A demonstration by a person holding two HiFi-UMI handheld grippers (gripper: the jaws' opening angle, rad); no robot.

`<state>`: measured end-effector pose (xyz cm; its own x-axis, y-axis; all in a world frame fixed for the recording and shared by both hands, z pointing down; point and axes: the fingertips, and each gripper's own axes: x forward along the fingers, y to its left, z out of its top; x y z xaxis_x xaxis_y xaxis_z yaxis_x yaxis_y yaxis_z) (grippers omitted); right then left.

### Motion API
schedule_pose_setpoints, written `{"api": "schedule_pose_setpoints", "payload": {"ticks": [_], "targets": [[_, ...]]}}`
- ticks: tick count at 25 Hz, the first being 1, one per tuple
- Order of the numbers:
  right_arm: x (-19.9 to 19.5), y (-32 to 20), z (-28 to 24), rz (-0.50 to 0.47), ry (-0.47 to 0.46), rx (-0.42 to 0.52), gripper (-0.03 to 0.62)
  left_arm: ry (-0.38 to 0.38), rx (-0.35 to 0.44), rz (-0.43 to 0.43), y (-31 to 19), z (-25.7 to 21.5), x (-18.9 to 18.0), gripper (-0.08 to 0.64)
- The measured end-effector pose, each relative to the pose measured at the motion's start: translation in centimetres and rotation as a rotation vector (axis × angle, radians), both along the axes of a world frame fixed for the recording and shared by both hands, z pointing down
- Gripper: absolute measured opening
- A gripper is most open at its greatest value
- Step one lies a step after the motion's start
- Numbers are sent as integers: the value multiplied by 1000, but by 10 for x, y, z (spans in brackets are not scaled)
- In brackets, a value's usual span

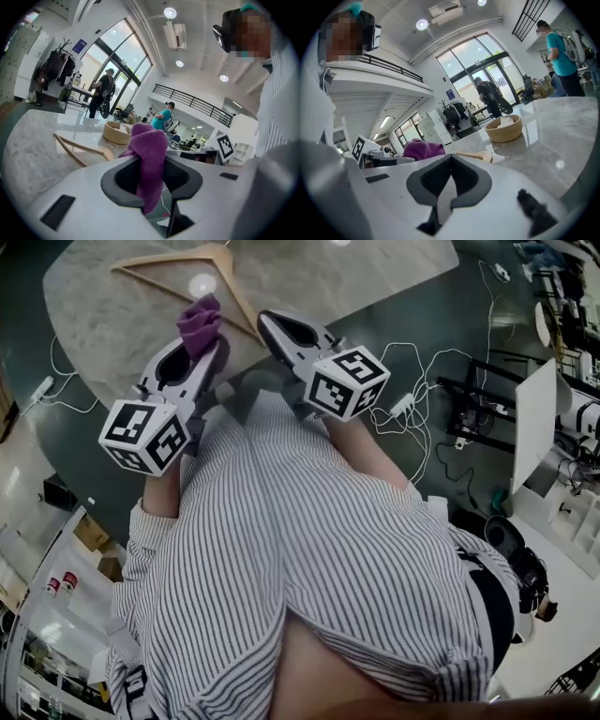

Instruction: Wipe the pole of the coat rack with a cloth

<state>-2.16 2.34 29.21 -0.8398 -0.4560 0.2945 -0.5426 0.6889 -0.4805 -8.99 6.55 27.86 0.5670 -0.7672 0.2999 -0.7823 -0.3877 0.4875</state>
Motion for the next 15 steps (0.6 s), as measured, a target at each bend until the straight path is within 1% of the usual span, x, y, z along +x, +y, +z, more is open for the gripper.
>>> {"api": "schedule_pose_setpoints", "payload": {"ticks": [2, 7, 12, 15], "targets": [[7, 0, 1, 17, -9, -8, 15, 2, -12, 9, 0, 2, 4, 126], [20, -12, 8, 83, -75, -38, 15, -10, -49, 26, -4, 11, 14, 126], [10, -20, 16, 52, -61, -88, 15, -1, -96, 42, -13, 18, 13, 126], [6, -25, 12, 18, -57, -89, 15, 9, -119, 57, -21, 19, 20, 126]]}}
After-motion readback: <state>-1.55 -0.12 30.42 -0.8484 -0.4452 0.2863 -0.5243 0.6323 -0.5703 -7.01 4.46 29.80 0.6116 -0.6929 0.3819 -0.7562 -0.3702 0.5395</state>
